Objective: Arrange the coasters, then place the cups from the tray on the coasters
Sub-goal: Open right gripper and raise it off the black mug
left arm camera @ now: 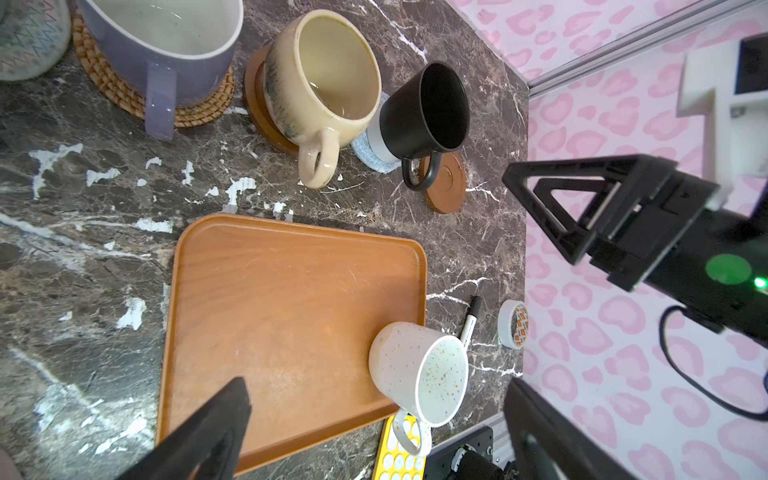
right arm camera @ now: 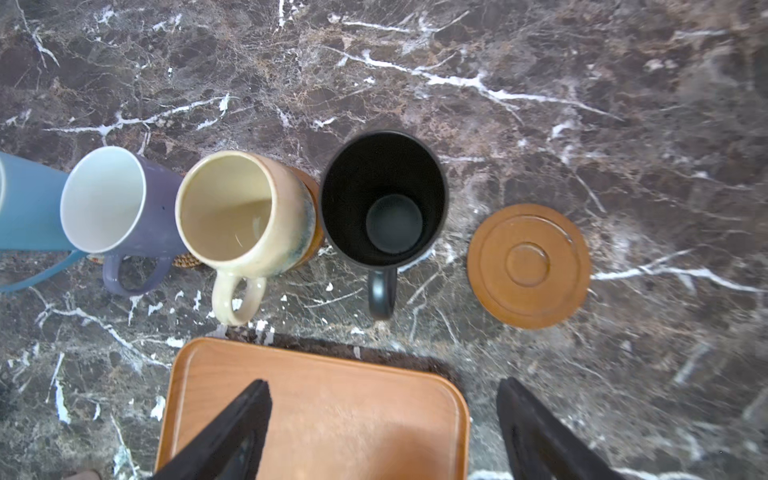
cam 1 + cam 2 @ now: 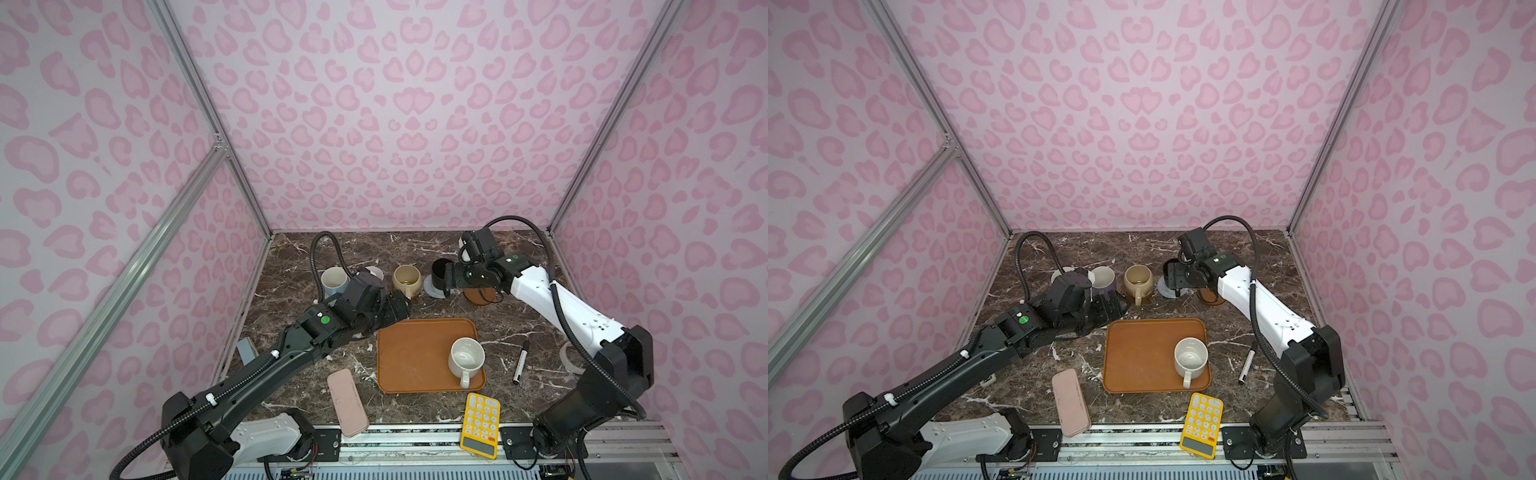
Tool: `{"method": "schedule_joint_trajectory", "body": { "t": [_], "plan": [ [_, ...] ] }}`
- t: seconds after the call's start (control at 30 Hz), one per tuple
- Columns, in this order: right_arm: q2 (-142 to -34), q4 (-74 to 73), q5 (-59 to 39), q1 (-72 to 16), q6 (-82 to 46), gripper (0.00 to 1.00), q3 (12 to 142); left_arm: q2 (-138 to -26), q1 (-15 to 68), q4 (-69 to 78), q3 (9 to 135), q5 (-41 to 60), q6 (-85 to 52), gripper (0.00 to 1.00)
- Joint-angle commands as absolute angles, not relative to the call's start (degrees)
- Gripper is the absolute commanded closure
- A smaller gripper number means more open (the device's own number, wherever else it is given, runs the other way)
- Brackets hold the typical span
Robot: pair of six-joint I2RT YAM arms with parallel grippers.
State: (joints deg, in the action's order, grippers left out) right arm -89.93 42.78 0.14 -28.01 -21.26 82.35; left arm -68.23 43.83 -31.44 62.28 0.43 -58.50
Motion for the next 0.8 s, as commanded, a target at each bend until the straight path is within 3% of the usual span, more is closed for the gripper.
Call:
{"method": "schedule_joint_trajectory", "body": {
  "t": [0.0, 0.23, 0.3, 0.47, 0.57, 0.77],
  "plan": [
    [-86.49, 44.55, 2.06, -27.94, -19.31, 0.13, 80.72, -67.86, 43.75, -32.71, 63.23, -0.30, -58.61, 0.03],
    [-76.45, 39.90, 3.99, -27.24, -19.69, 0.10, 73.20, -65.15, 43.52, -28.95, 60.75, 0.92, -57.42, 0.03],
    [-74.69, 39.93, -2.47, -24.64, -21.31, 0.02, 71.51, -63.91, 43.53, -27.22, 59.45, 1.15, -57.04, 0.03],
    [-75.21, 45.22, -19.14, -16.05, -23.07, 0.02, 70.24, -63.70, 43.53, -31.57, 61.22, -0.42, -54.42, 0.03],
    [-73.36, 47.33, -17.27, -15.95, -22.08, 0.08, 68.81, -64.11, 43.59, -33.74, 62.64, -0.11, -52.32, 0.03],
    [-71.02, 54.75, -12.52, -17.98, -21.49, 0.09, 67.67, -64.51, 43.59, -33.05, 63.06, 4.04, -48.57, 0.03]
  ]
}}
